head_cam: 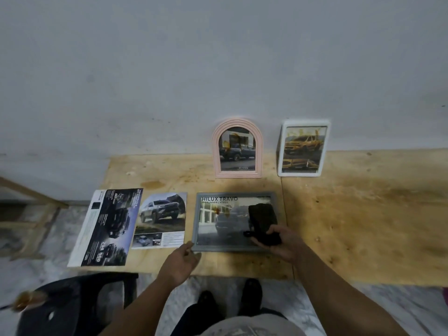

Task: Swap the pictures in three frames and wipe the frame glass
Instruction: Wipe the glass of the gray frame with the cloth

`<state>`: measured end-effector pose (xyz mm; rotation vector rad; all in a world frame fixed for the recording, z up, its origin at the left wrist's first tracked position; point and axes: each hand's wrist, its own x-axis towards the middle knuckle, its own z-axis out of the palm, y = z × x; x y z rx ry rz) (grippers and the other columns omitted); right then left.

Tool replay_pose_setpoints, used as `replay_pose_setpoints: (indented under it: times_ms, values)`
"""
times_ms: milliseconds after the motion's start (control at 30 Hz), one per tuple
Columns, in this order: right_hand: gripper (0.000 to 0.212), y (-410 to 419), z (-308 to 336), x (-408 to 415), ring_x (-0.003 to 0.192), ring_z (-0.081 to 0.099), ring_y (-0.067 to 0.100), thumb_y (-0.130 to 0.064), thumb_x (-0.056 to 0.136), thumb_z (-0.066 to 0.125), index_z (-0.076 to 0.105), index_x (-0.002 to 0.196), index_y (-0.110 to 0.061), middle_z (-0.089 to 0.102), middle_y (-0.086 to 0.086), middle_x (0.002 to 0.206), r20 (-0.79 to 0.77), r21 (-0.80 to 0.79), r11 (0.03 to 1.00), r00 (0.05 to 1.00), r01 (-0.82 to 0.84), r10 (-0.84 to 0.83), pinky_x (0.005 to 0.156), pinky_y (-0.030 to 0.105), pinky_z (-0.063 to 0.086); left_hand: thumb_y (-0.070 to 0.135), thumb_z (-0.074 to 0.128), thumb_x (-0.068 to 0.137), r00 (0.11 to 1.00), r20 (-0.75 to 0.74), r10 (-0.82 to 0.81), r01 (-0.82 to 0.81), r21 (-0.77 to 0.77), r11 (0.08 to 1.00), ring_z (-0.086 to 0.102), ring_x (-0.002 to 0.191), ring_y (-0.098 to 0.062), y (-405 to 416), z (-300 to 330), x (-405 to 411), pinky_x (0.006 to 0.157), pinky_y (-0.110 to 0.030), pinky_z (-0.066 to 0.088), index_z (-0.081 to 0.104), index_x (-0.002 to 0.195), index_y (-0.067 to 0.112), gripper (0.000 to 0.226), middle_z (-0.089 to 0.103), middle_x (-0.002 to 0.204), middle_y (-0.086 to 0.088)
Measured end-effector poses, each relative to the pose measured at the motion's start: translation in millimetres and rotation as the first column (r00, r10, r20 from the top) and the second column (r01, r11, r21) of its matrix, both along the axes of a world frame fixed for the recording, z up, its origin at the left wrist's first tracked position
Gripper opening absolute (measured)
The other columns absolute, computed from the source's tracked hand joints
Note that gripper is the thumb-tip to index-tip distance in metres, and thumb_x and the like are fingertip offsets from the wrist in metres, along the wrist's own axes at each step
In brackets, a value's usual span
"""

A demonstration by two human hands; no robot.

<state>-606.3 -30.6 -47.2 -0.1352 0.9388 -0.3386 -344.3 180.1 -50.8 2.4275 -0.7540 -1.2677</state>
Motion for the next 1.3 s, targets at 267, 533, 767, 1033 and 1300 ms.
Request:
replay_pose_setpoints:
  times_ms: [267,533,767,1033,1300]
  values:
    - [0.029,36,2,59,0.084,0.064,0.035,-0.015,0.094,0.065,0.059,0.119,-0.002,0.064,0.022,0.100,-0.300,-0.128,0.965,0.937,-0.227,0.180,0.059,0.039,0.056,0.038,0.060,0.096,0.923,0.310,-0.226,0.271,-0.108,0.957,0.048,0.134,-0.031,8,-10,14,0.106,-0.043,0.047,0.042,0.154,0.025,0.063,0.051,0.148,-0.006]
    - [0.038,-17,-6,165,0.084,0.066,0.031,-0.047,0.101,0.055,0.072,0.101,-0.014,0.065,0.011,0.097,-0.800,-0.599,0.160,0.595,-0.785,-0.078,0.072,0.042,0.053,0.092,0.041,0.076,0.681,0.574,-0.454,0.559,-0.008,0.829,0.024,0.154,-0.040,-25,-53,60,0.118,-0.060,0.032,0.030,0.161,0.016,0.115,0.036,0.164,-0.012]
    - [0.048,-7,-85,183,0.099,0.061,0.038,-0.049,0.101,0.042,0.063,0.124,-0.013,0.050,0.015,0.134,-0.919,-0.134,-0.486,0.292,-0.864,-0.266,0.065,0.045,0.057,0.101,0.030,0.075,0.595,0.625,-0.505,0.648,-0.002,0.761,0.007,0.160,-0.032,-24,-107,66,0.123,-0.065,0.010,0.017,0.165,0.015,0.125,0.014,0.173,-0.003]
    - [0.034,-14,-91,179,0.081,0.061,0.031,-0.042,0.103,0.050,0.066,0.119,-0.017,0.050,0.005,0.117,-0.857,-0.251,-0.508,0.433,-0.824,-0.280,0.057,0.035,0.047,0.100,0.035,0.075,0.619,0.665,-0.417,0.642,-0.123,0.757,0.010,0.159,-0.033,-21,-117,69,0.122,-0.067,0.013,0.018,0.165,0.023,0.119,0.016,0.172,-0.004]
    - [0.037,40,-76,153,0.081,0.063,0.022,-0.046,0.105,0.042,0.066,0.125,-0.026,0.051,0.000,0.115,-0.897,-0.180,-0.509,0.353,-0.842,-0.267,0.058,0.030,0.043,0.101,0.032,0.075,0.620,0.666,-0.415,0.632,-0.111,0.767,0.007,0.160,-0.031,-21,-112,67,0.122,-0.066,0.012,0.019,0.165,0.024,0.119,0.016,0.172,-0.004]
